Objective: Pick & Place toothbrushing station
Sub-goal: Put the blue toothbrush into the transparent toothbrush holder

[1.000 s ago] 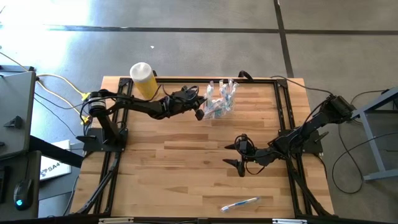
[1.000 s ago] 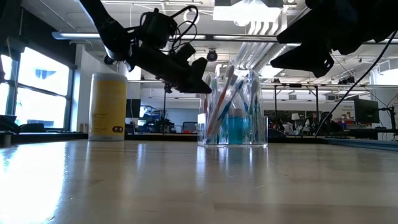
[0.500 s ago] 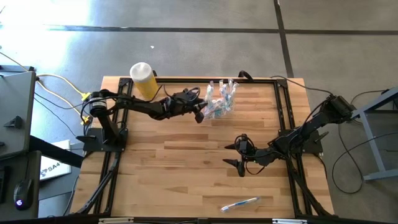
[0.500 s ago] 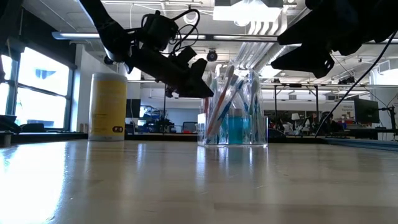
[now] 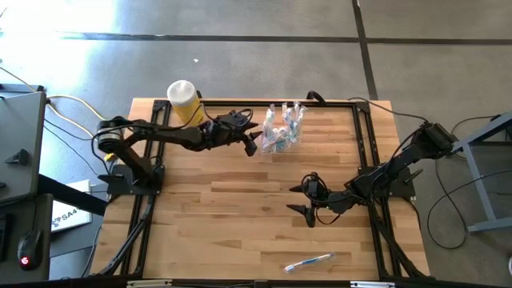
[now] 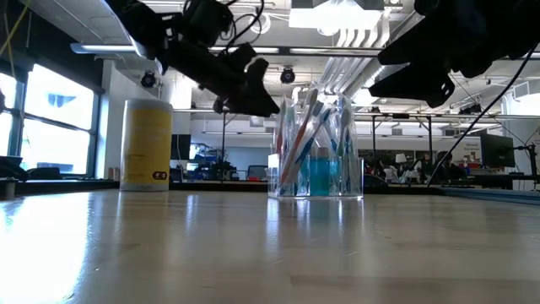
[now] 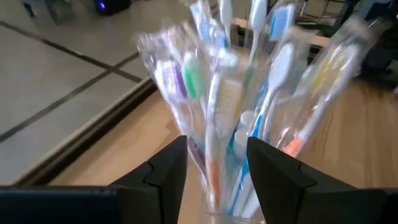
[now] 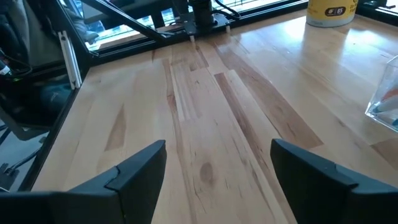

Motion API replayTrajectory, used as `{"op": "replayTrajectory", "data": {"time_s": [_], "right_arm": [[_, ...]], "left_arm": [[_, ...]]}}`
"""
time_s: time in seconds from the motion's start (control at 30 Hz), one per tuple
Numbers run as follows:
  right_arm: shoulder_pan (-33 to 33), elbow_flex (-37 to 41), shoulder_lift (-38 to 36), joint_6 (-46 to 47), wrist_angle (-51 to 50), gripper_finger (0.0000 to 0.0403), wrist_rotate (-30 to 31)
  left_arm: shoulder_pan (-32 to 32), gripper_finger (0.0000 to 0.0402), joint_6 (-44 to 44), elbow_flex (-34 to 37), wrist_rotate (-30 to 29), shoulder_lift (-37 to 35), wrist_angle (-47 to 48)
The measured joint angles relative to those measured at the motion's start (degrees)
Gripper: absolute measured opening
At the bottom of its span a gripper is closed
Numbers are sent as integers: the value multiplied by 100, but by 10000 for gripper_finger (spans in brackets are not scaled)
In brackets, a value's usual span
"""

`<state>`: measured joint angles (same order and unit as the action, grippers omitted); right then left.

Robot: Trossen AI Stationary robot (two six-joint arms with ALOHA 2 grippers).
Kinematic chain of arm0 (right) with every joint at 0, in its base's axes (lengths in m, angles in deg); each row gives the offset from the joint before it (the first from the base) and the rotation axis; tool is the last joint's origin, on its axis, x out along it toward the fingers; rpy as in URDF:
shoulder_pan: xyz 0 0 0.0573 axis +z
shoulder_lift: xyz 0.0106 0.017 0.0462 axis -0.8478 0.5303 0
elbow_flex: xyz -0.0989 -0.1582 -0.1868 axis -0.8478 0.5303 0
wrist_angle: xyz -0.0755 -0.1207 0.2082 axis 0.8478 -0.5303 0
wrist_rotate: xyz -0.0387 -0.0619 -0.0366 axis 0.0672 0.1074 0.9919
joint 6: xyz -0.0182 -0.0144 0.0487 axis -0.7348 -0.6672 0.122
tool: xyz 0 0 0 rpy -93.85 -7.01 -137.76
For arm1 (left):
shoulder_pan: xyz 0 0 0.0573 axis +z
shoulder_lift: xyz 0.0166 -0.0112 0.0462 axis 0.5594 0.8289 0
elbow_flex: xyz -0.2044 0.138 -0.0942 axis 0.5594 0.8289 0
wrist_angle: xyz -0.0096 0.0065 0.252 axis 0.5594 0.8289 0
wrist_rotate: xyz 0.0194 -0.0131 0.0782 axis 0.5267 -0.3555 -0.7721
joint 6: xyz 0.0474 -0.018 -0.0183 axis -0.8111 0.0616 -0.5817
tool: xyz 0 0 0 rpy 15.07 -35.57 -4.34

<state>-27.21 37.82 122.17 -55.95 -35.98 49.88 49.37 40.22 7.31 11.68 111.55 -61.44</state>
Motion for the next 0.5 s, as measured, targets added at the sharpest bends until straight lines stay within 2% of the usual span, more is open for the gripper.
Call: {"op": "replayTrajectory", "data": {"time_s": [0.13, 0.23, 0.5], "right_arm": [[0, 0, 0, 4, -8, 281, -76], [-2, 0, 0, -56, 2, 281, -381], [143, 0, 0, -384, 9, 281, -2158]], "left_arm": [[-165, 163, -287, 0, -50, -391, 355], [-332, 164, -385, -3, -252, -659, 691], [-917, 164, -200, -7, -412, -1145, 1776]]}}
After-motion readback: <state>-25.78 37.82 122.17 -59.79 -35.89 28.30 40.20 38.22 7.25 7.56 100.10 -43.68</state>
